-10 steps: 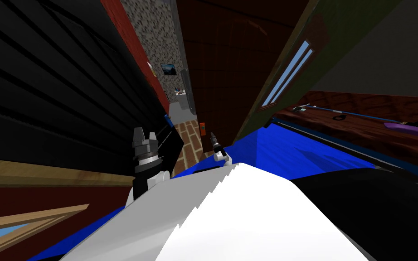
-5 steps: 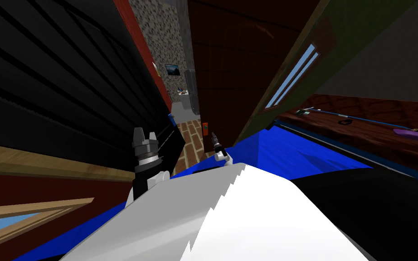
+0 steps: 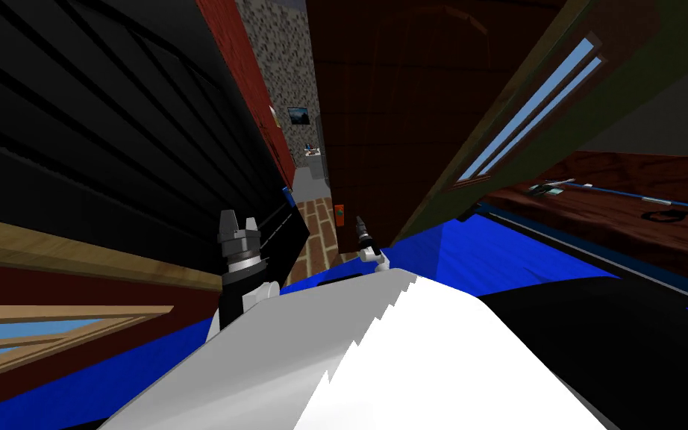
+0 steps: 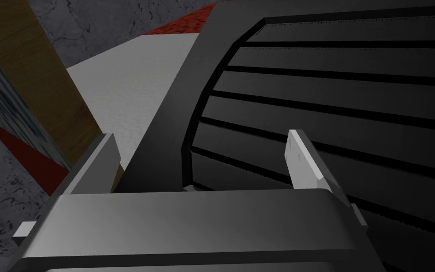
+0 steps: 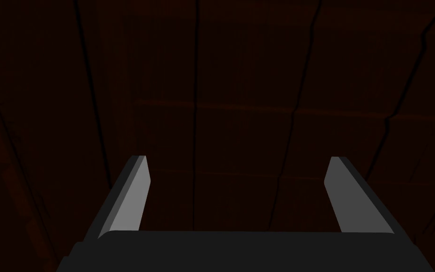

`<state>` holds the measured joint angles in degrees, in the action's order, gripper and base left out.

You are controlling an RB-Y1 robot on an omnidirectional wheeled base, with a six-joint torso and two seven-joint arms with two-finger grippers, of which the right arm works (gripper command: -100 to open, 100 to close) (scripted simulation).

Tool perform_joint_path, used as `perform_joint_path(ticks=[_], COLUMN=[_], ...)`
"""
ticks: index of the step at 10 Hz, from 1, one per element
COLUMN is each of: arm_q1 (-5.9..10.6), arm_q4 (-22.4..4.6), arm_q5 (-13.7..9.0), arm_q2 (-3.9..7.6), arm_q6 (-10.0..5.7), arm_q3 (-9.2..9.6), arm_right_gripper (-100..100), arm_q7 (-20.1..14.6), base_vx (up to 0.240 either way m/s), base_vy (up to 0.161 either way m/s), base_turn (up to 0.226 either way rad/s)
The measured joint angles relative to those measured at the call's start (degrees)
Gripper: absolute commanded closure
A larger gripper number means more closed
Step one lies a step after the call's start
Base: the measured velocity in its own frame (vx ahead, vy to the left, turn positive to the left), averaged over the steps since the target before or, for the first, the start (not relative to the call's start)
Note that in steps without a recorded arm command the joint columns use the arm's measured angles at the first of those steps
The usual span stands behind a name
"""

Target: Push the door open

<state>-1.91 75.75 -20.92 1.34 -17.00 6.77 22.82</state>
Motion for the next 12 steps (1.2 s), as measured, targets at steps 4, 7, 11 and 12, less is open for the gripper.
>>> perform_joint_path(ticks=[4,7,11,12], arm_q1=[-0.39,-0.16,-0.37,-0.38], arm_q4=[0.6,0.6,1.0,1.0], arm_q5=[-2.8,-4.9,-7.0,-7.0], arm_q2=[-0.06,-1.16,-3.77,-3.84], arm_q6=[-0.38,-0.51,-0.81,-0.79], arm_q3=[-4.72,-8.29,-11.75,-11.79], arm_right_gripper=[-100,-100,-100,100], arm_q7=[2.9,4.9,7.0,7.1], base_vx=[0.124,0.113,0.086,-0.004], base_vy=[0.000,0.064,0.145,-0.006], base_turn=[0.245,0.241,0.106,0.001])
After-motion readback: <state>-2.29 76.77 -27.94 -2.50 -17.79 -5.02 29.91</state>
